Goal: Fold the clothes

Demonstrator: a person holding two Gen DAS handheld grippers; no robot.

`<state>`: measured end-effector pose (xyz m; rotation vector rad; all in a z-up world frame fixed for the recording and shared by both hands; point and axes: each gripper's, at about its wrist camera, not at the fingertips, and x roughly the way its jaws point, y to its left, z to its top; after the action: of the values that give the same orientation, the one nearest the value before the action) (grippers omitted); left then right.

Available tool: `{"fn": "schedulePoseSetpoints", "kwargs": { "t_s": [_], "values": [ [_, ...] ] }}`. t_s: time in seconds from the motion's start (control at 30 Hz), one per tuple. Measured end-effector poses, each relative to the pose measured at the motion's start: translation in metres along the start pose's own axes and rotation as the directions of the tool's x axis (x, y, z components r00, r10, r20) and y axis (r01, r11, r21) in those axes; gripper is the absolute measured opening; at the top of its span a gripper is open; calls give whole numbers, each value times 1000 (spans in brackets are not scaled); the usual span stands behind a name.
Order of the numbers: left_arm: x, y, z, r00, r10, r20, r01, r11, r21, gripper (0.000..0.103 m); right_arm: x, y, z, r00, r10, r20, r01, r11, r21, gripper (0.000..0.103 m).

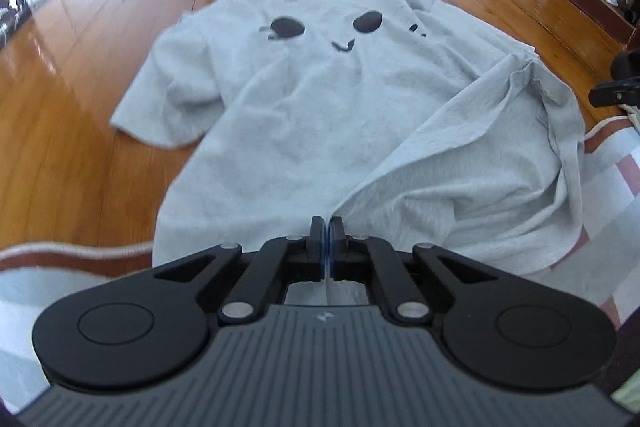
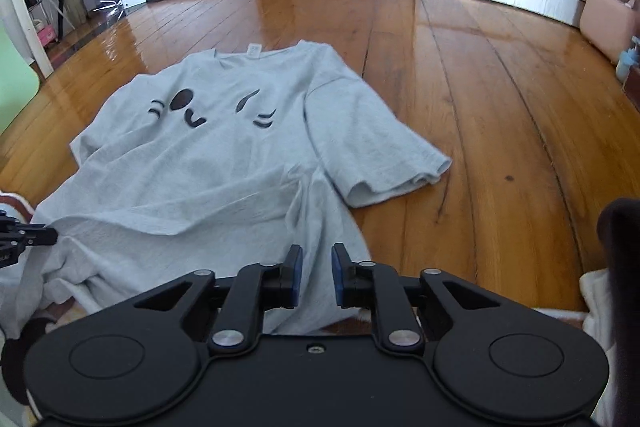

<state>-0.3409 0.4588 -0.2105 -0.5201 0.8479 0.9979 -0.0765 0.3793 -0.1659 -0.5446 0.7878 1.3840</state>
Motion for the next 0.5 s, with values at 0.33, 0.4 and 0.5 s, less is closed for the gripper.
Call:
{"fn": "schedulePoseSetpoints", "kwargs": {
  "t_s": [0.33,0.4,0.5],
  "values": [
    [-2,-10,0,997,22,69,-27,997,74,2,37,27,16,999,21,-35,-25,993,-118,43],
    [-5,-12,-1,997,24,80,-31,996,82,2,59,36,17,998,1,-68,-14,981,-192,43],
    [-17,-10,-2,992,25,120,-34,997,70,2,77,42,13,985,-166,-47,150,958,-245,21]
  ]
}}
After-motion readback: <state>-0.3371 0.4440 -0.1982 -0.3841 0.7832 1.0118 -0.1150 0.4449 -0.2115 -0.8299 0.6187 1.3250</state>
